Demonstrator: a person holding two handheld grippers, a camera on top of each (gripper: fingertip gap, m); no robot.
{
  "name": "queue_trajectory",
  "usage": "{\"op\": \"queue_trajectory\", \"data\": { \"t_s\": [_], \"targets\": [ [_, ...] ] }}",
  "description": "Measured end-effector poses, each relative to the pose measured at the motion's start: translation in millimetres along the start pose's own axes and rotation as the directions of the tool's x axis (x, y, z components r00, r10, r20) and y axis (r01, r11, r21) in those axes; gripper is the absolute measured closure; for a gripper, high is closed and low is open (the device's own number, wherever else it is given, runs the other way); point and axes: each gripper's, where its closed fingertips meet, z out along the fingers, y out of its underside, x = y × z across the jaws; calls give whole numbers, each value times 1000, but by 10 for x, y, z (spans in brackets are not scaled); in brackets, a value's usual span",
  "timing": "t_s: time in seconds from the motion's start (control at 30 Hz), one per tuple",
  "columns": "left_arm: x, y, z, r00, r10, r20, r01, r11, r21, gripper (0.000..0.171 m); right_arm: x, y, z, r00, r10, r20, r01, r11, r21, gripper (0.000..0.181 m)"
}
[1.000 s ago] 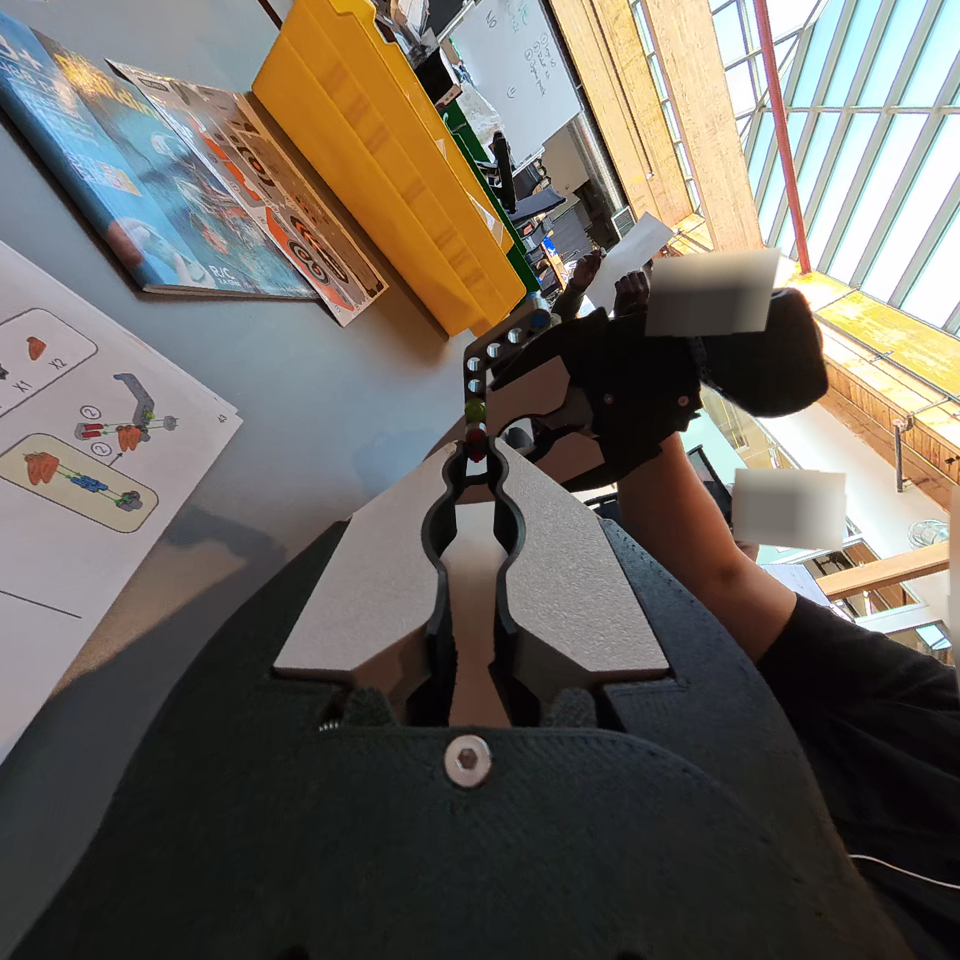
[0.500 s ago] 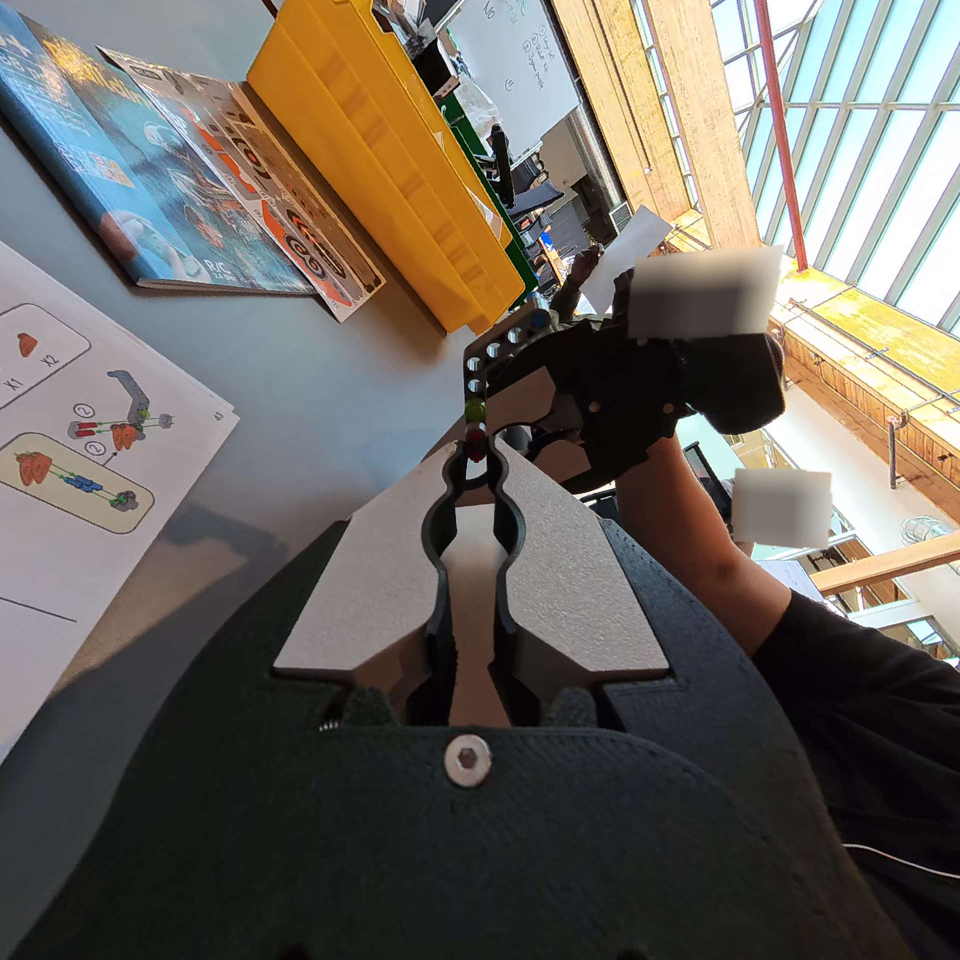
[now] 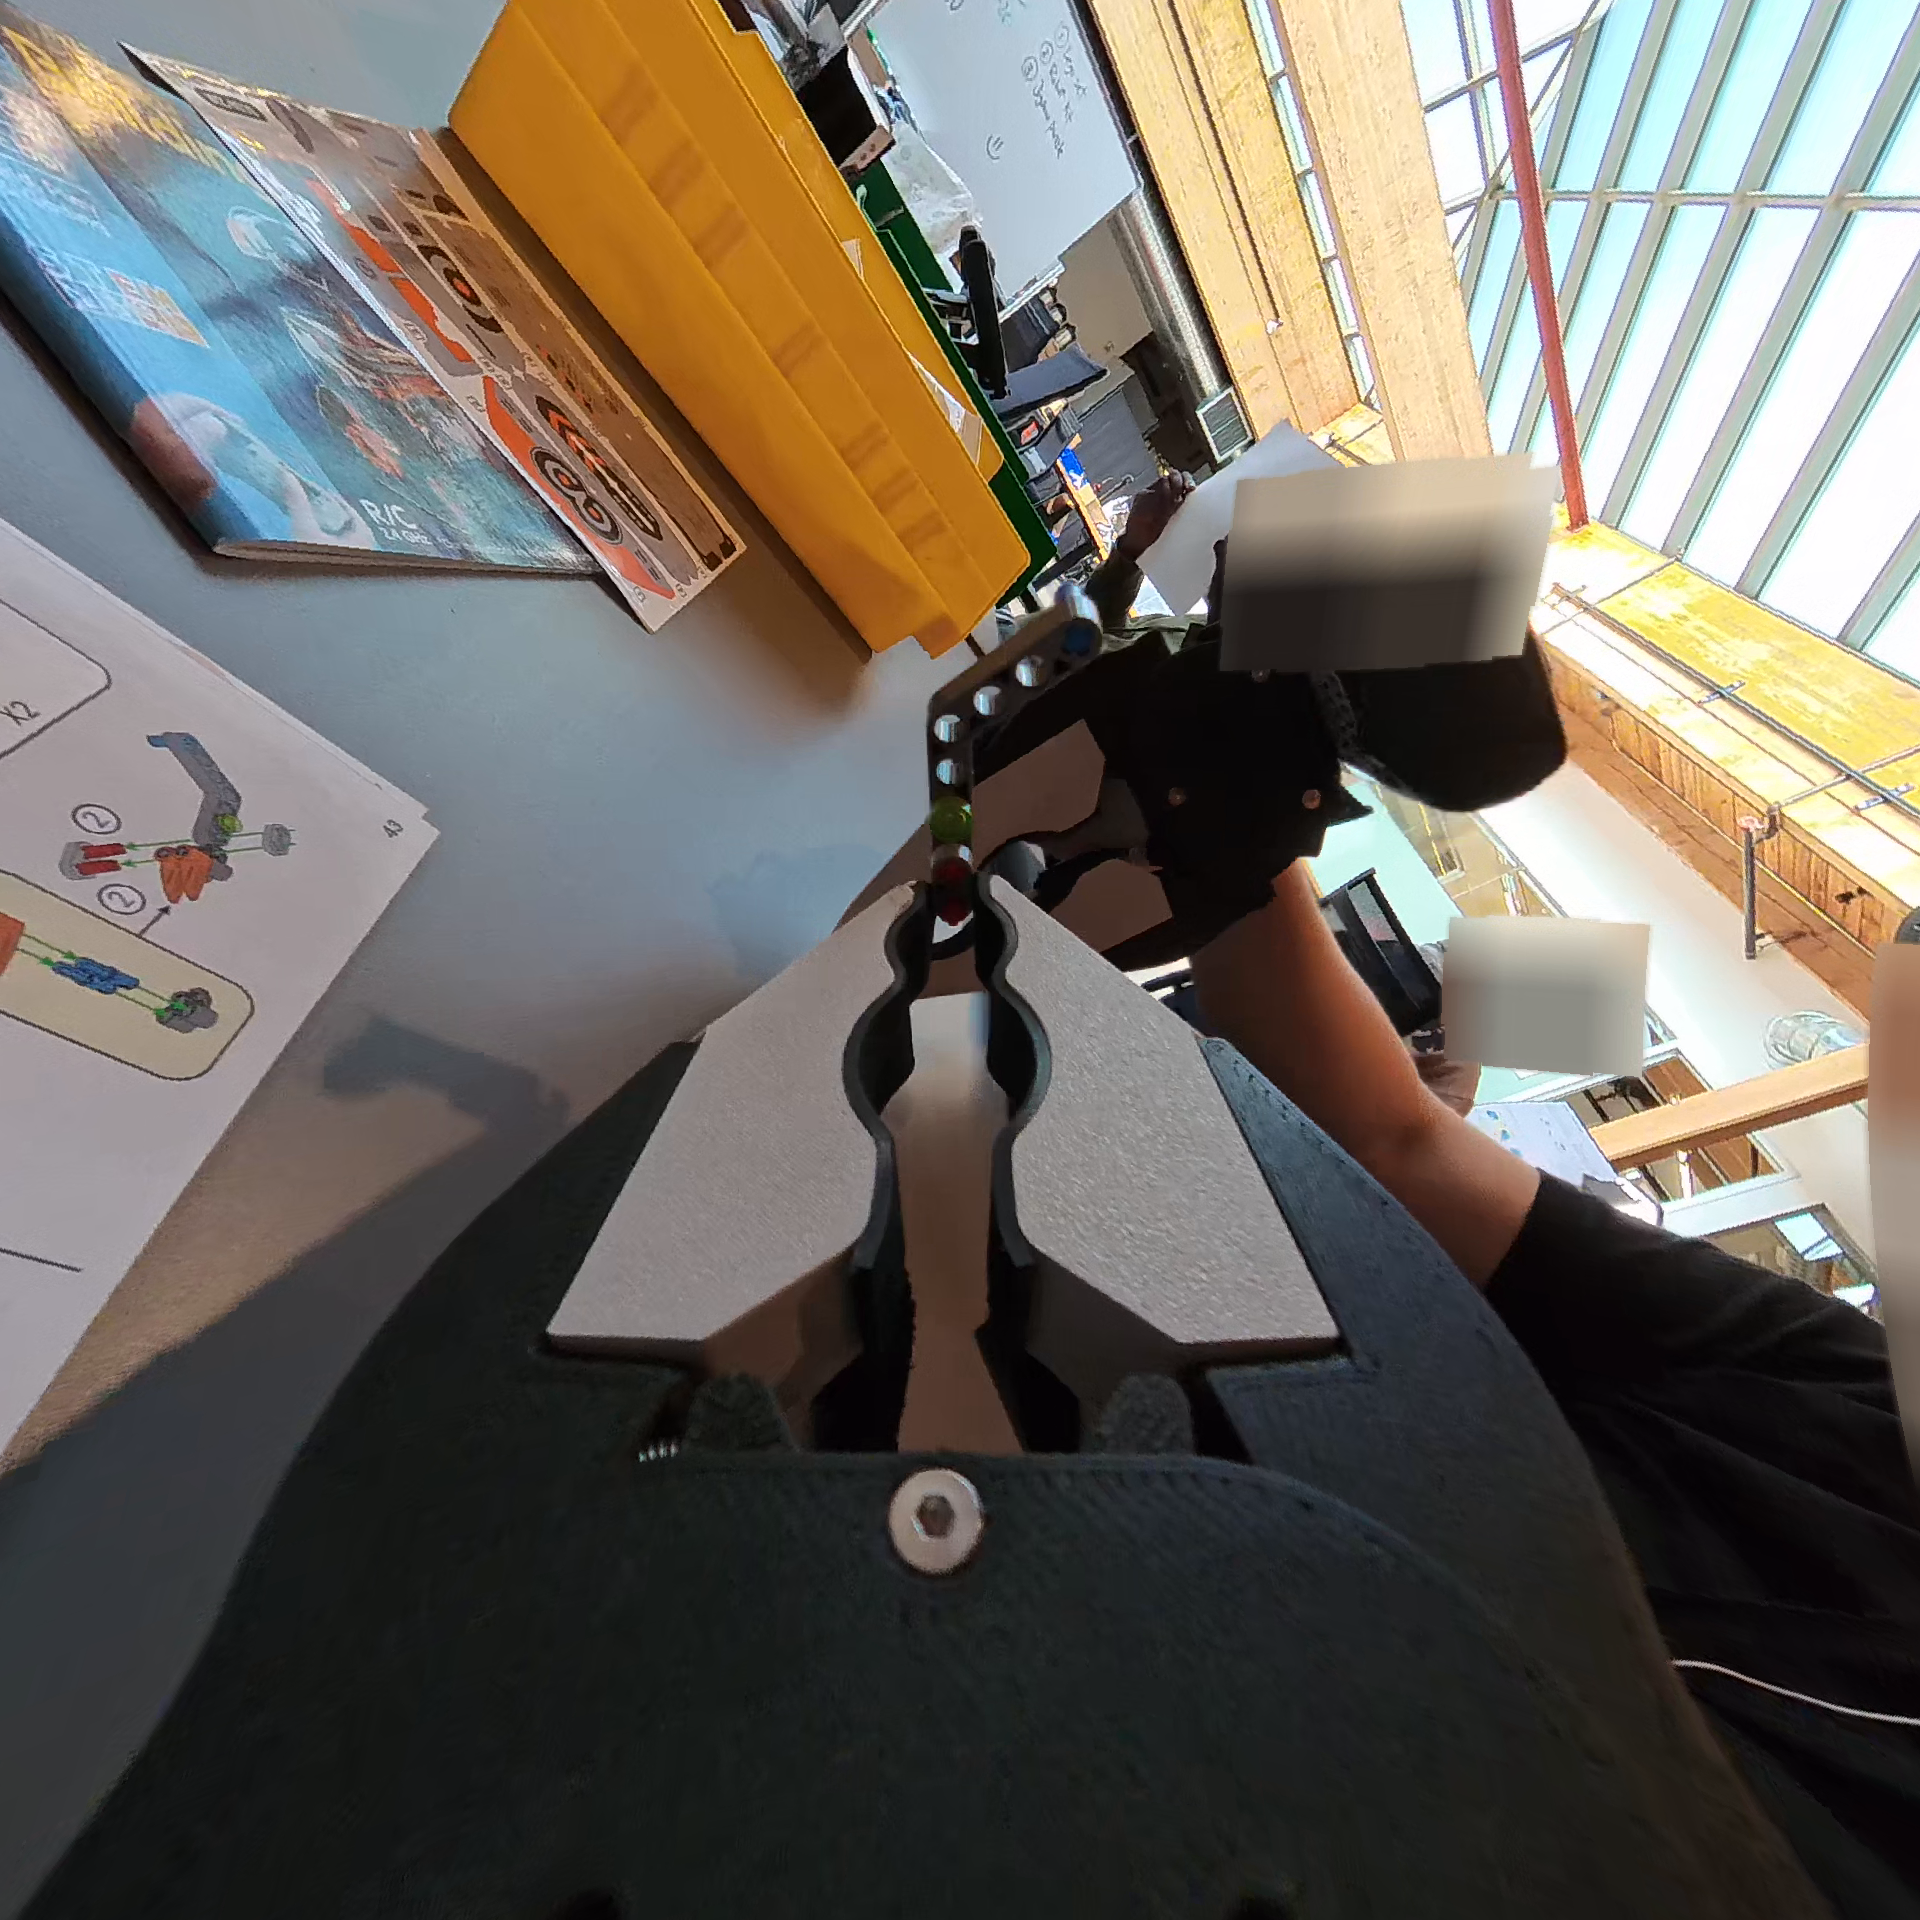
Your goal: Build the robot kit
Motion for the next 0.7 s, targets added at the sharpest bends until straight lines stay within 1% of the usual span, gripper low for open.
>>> {"op": "queue_trajectory", "data": {
  "t_s": [0.03, 0.07, 0.1, 0.13, 0.17, 0.2, 0.23, 0.27, 0.3, 0.33, 0.4, 0.53, 0.6, 0.7],
  "targets": [
    [31, 8, 14, 1000, -4, -20, 4, 1000, -4, 166, 8, -84, -50, 999, 52, 6, -52, 994, 93, 175],
    [66, 17, 31, 999, -7, -43, 6, 1000, -8, 166, 16, -187, -122, 992, 124, 35, -128, 968, 213, 175],
    [102, 25, 49, 998, -7, -65, 6, 1000, -14, 166, 21, -289, -218, 974, 203, 98, -224, 913, 340, 175],
    [133, 35, 66, 996, -6, -84, 4, 1000, -21, 166, 10, -378, -333, 941, 270, 202, -334, 827, 452, 175],
    [159, 44, 84, 995, -2, -100, -1, 1000, -28, 166, -7, -442, -455, 892, 311, 329, -447, 720, 531, 175],
    [180, 56, 101, 994, 2, -111, -6, 999, -36, 166, -7, -473, -565, 833, 326, 446, -546, 610, 574, 175],
    [194, 70, 118, 993, 7, -119, -12, 999, -44, 167, 5, -475, -649, 777, 325, 539, -624, 510, 592, 175],
    [210, 89, 135, 992, 10, -129, -16, 998, -53, 166, 10, -454, -703, 733, 311, 605, -676, 437, 594, 175],
    [226, 111, 153, 990, 10, -138, -19, 998, -63, 166, 18, -422, -733, 700, 297, 649, -710, 383, 591, 175],
    [242, 138, 171, 989, 11, -146, -23, 997, -75, 167, 31, -388, -736, 670, 298, 680, -740, 348, 576, 175],
    [290, 186, 212, 986, 19, -168, -36, 995, -94, 166, 10, -375, -772, 633, 278, 722, -769, 328, 548, 175],
    [373, 249, 290, 979, 31, -201, -53, 993, -109, 166, -50, -377, -770, 603, 262, 753, -792, 307, 528, 174],
    [380, 285, 324, 978, 27, -206, -53, 991, -122, 166, -77, -395, -791, 600, 250, 760, -795, 292, 532, 174],
    [381, 329, 358, 978, 27, -206, -56, 989, -138, 166, -113, -390, -746, 600, 260, 757, -794, 309, 523, 175]
  ]
}}
